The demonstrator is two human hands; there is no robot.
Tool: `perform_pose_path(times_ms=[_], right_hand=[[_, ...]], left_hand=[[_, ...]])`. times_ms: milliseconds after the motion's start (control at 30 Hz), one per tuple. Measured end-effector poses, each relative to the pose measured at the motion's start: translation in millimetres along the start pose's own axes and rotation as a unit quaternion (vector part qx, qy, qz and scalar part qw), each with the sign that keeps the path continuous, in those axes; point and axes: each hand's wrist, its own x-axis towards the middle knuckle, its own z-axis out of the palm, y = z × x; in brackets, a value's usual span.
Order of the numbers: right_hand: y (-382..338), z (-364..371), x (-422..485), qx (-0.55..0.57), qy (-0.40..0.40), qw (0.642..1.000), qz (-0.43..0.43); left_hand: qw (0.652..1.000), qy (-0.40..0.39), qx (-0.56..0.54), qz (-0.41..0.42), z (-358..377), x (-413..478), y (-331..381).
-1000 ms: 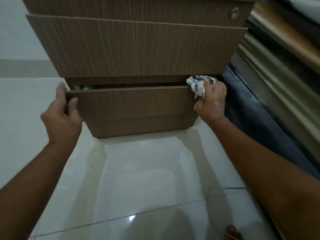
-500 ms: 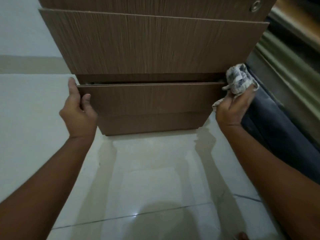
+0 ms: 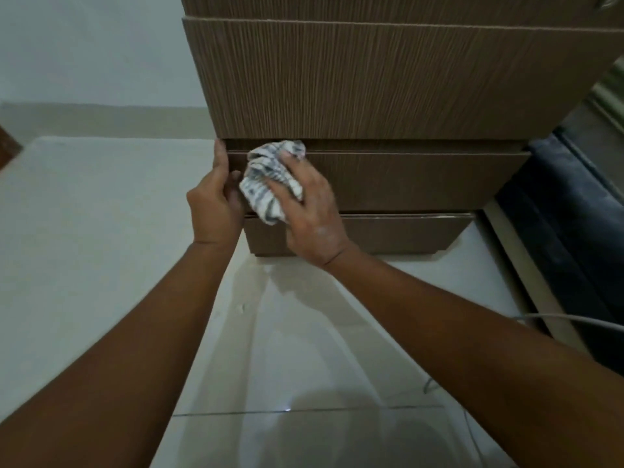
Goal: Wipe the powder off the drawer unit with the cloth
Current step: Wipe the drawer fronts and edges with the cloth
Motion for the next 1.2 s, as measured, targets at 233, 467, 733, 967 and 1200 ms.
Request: perform_pose_path(times_ms=[233,467,733,967,1200], right_hand=[[-9.4,61.0,3.6,-0.168,-0.062,0.984,-0.011],[35.5,41.8,-23.0,-0.196,-0.085,0.976,-0.037],[95.0,-5.0,-58.7,-0.254,-0.044,0.966,0.023],[139.2,-46.5,-86.0,-0.281,-0.071,0.955,0.068],[175.7,-87.1,-115.3,-0.293,-0.080,0.934,0.189]], left_hand=[[0.999,-0.022,-0.031,0.034,-3.0,-3.9,-12.7],[0.993,-0.084,0.044,0.073,8.9,-14.7,-27.8],[0.996,-0.084,0.010,0.042,10.7,-15.9,-29.6],[0.997,-0.054,-0.049,-0.007,14.1,-21.4,-27.1],[0.997,-0.055,-0.058,-0.002,17.4,-24.1,-25.9]])
